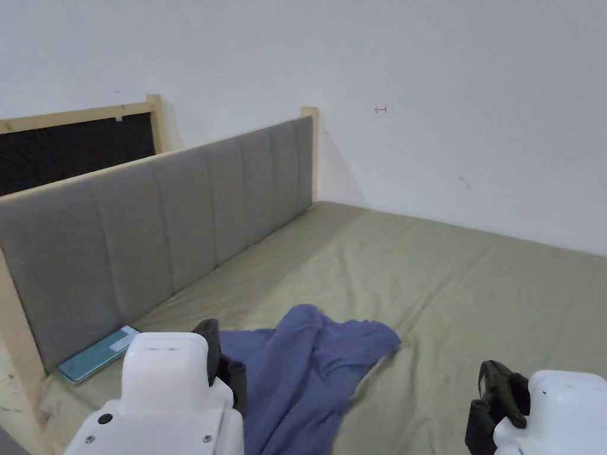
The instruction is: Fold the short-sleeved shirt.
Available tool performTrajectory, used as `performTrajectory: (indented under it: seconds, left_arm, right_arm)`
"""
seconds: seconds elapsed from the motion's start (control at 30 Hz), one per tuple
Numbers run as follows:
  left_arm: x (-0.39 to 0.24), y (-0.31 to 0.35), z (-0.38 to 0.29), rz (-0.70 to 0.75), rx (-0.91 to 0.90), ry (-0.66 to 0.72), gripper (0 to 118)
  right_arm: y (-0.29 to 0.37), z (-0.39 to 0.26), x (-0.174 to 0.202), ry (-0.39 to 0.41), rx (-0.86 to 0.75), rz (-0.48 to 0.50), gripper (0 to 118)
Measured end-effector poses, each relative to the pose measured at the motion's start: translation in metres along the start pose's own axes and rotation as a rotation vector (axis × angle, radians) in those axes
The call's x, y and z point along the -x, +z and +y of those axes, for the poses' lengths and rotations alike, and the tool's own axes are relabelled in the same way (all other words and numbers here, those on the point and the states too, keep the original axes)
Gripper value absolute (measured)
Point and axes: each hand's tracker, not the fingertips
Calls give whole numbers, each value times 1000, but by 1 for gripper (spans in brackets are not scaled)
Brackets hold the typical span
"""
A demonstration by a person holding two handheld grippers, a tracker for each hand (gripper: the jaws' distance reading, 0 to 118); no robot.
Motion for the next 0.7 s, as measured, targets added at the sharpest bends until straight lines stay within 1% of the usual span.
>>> performTrajectory:
  seconds: [0.07, 0.23, 0.4, 0.53, 0.6, 0.63, 0.67, 0.7]
  left_arm:
    - [7, -5, -4, 14, 19, 3, 0]
    - [5, -30, -19, 8, 100, 1, 0]
    - [-8, -65, -48, -61, 211, 28, 0]
    - [-19, -116, -80, -121, 350, 72, 0]
    - [-24, -156, -97, -197, 478, 99, 0]
    - [-27, -174, -105, -212, 524, 118, 0]
    - [-32, -192, -113, -212, 567, 108, 0]
    - [-37, -206, -119, -205, 567, 97, 0]
  right_arm:
    - [-4, -2, 7, 21, 7, 13, 0]
    - [-14, -8, 6, 23, 37, 14, 0]
    - [-31, -16, 0, 13, 86, -3, 0]
    - [-47, -27, 0, 27, 137, -1, 0]
    - [-54, -35, 1, 35, 172, 7, 0]
    - [-58, -38, 1, 38, 187, 7, 0]
    - [-61, -42, 0, 41, 199, 8, 0]
    - [-64, -45, -1, 45, 211, 7, 0]
